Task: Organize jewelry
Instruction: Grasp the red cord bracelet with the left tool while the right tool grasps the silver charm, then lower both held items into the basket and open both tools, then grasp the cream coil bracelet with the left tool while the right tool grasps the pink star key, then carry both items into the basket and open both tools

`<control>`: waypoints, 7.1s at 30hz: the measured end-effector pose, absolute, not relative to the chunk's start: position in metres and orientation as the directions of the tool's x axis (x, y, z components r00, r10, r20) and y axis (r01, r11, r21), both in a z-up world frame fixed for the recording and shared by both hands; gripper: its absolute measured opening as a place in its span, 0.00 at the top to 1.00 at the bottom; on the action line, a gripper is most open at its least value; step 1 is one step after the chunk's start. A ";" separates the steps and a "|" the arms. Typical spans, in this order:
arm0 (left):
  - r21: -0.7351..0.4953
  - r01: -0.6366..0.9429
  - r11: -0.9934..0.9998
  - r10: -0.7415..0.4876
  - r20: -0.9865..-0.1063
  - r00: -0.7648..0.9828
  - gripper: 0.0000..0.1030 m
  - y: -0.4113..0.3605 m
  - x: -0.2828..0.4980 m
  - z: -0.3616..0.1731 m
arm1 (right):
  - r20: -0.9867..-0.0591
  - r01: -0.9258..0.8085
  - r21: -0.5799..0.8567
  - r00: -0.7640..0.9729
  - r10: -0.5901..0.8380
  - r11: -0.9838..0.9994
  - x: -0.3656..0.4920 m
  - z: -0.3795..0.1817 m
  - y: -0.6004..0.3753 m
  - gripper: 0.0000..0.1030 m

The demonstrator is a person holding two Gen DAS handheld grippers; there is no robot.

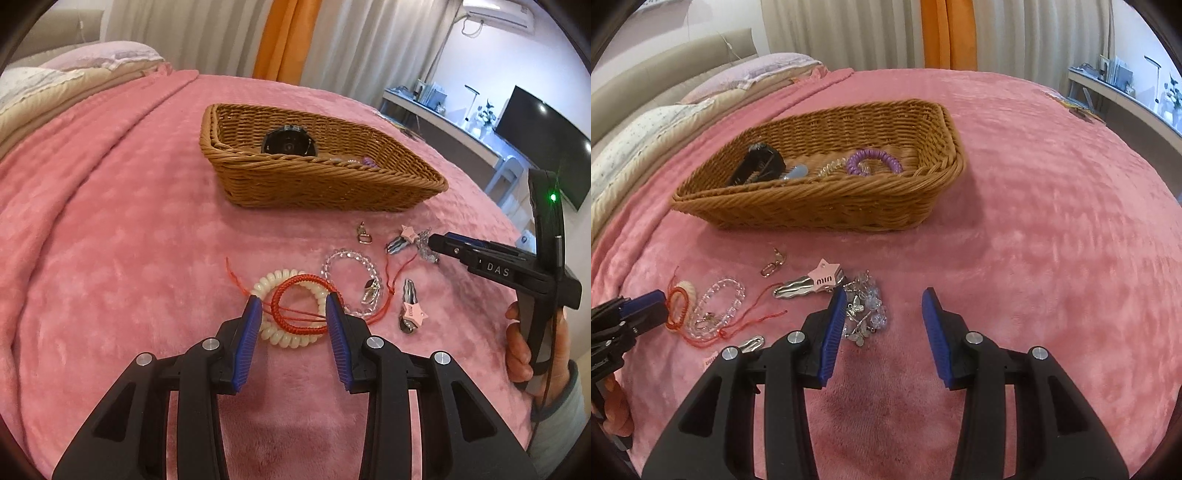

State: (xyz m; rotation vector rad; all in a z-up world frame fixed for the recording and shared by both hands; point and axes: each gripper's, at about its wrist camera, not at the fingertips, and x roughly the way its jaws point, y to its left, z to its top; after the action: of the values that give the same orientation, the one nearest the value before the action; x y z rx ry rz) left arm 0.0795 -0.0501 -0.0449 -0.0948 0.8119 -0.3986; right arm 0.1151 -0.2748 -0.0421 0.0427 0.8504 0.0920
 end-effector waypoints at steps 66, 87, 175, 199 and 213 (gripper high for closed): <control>-0.128 0.288 0.949 -0.315 -0.443 0.839 0.98 -0.091 0.176 0.094 | -0.431 -0.230 0.109 0.866 0.255 0.967 0.157 0.099 -0.247 0.93; -0.164 0.263 0.951 -0.309 -0.576 0.757 0.71 -0.103 0.228 0.025 | -0.619 -0.161 0.230 0.737 0.272 0.960 0.235 0.012 -0.264 0.90; -0.170 0.250 0.953 -0.300 -0.636 0.711 0.91 -0.041 0.051 0.002 | -0.675 -0.143 0.161 0.706 0.215 0.977 0.054 0.016 -0.254 0.83; -0.162 0.259 0.952 -0.305 -0.567 0.765 0.91 -0.117 0.202 0.038 | -0.649 -0.150 0.160 0.729 0.218 0.976 0.228 0.048 -0.261 0.83; -0.116 0.273 0.955 -0.281 -0.646 0.709 0.89 -0.131 0.213 0.006 | -0.738 -0.118 0.195 0.636 0.225 0.974 0.251 0.001 -0.266 0.82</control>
State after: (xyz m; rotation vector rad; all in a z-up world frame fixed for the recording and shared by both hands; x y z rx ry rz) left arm 0.2126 -0.1312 0.0065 -0.0117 0.7191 -0.3079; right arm 0.2509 -0.2663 0.0006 0.1329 0.8600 0.1964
